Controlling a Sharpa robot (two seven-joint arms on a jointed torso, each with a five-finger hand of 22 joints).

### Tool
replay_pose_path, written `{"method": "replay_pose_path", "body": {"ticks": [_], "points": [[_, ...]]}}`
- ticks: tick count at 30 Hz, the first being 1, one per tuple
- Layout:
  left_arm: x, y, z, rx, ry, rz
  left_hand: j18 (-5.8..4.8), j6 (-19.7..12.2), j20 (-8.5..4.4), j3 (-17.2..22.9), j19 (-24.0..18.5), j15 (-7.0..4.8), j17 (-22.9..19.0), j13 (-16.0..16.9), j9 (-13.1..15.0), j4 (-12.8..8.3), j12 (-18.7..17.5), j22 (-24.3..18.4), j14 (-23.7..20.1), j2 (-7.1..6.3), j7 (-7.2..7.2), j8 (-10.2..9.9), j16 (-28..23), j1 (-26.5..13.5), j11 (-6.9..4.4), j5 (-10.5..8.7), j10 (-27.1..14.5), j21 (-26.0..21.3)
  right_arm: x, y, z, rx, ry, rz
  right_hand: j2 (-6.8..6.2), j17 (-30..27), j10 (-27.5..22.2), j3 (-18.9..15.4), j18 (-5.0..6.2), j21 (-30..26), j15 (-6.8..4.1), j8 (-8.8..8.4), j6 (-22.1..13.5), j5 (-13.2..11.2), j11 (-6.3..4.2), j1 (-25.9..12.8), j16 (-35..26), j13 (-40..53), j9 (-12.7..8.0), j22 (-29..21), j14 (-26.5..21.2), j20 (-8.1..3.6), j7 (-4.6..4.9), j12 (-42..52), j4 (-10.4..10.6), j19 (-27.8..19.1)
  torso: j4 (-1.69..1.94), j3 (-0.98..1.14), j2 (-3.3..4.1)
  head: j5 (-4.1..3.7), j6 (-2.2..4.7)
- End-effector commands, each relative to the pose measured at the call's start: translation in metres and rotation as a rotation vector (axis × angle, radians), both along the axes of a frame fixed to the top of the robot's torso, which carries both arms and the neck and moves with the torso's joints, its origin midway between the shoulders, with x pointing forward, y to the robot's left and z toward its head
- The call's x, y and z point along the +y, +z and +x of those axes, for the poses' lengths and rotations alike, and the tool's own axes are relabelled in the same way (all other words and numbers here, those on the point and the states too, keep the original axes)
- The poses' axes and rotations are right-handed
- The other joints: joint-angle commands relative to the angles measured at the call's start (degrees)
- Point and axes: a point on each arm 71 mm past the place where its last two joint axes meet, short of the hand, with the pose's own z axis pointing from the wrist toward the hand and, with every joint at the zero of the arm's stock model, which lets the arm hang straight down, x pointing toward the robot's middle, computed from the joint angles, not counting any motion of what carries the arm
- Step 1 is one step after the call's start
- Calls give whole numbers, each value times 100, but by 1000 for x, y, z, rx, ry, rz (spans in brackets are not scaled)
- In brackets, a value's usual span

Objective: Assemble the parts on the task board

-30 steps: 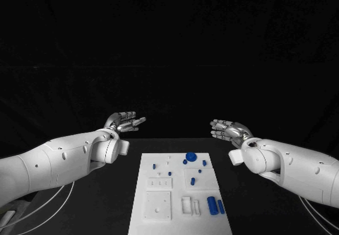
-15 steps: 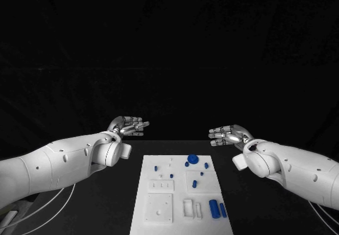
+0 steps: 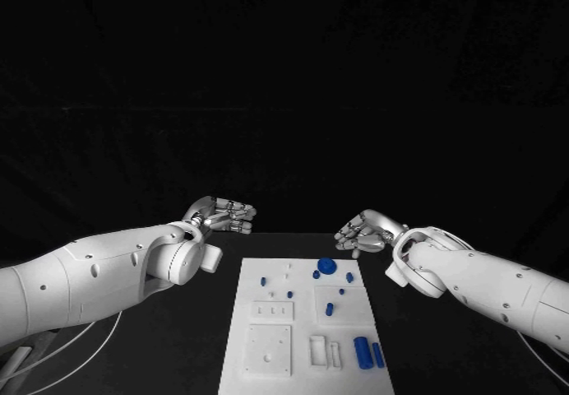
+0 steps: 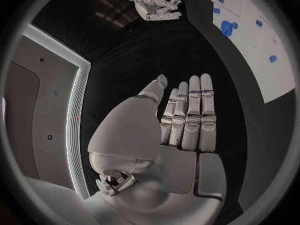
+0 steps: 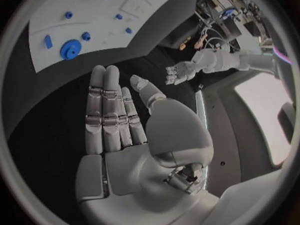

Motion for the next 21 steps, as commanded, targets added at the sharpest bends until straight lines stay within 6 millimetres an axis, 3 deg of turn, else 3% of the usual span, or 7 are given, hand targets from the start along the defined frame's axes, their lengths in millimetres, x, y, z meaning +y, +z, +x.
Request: {"method": "replay_pose_path", "body": {"ticks": [1, 3, 7, 9, 14, 21], "points": [[-9, 9, -4, -19, -81, -19, -30, 12, 0, 31, -48, 12, 14, 5, -4, -14, -27, 31, 8, -13, 3, -11, -9, -56, 3, 24, 13, 43, 15, 1, -2, -123, 102, -262, -44, 594, 41, 72, 118, 317, -39, -20, 50, 17, -16, -55, 655, -2, -5, 243, 219, -11, -10, 1, -37, 105, 81, -12, 191, -44, 41], [-11, 13, -6, -22, -92, -22, -30, -14, 1, 47, -98, 12, 32, 5, -8, -37, -27, 80, 10, -32, 11, -17, -6, -92, 5, 23, 12, 117, 20, 3, -2, -152, 112, -306, -85, 965, 41, 161, 216, 584, -29, -21, 47, 7, -22, -92, 986, -4, -3, 480, 175, 40, -13, -5, -42, 86, 117, -15, 253, -67, 55], [-16, 18, -12, -26, -117, -28, -28, -57, 1, 37, -98, 9, 42, 5, -5, -35, -26, 90, 26, -56, 29, -11, 0, -116, 12, 28, 9, 135, 30, 5, -2, -204, 125, -393, -180, 1661, 17, 490, 274, 1154, -31, -23, 46, -45, -26, -186, 1856, -3, -2, 1054, 79, 23, -37, -3, -15, 84, 169, -20, 330, -97, 49], [-19, 20, -15, -25, -130, -31, -29, -59, 1, 35, -98, 8, 44, 6, -5, -34, -25, 92, 30, -59, 29, -11, 1, -123, 11, 27, 12, 138, 33, 5, -2, -223, 125, -428, -204, 1775, -21, 562, 230, 1298, -19, -16, 45, -113, -17, -208, 2065, -2, -1, 1223, 99, 6, -41, -2, 19, 110, 217, -20, 382, -135, 69], [-25, 27, -20, -37, -159, -38, -36, -85, 6, 21, -114, 13, 52, 6, -5, -30, -26, 91, 21, -82, 34, -12, -4, -169, 17, 37, -2, 140, 39, 6, -1, -274, 110, -493, -398, 1880, -314, 592, 246, 1434, 30, -25, -189, -239, 58, -161, 2337, 0, -20, 1409, 87, 27, -7, 8, 29, 150, 281, -25, 509, -186, 121], [-31, 40, -26, -59, -183, -46, -39, -93, 14, 10, -125, 20, 56, 6, -4, -37, -26, 84, 5, -101, 35, -11, -6, -194, 23, 36, -19, 133, 46, 8, 1, -327, 82, -553, -722, 1720, -338, 1038, 309, 1507, 52, -22, -219, -433, 73, -17, 2762, -1, -18, 1858, -43, 66, 11, 4, 335, 119, 351, -27, 659, -211, 126]]}}
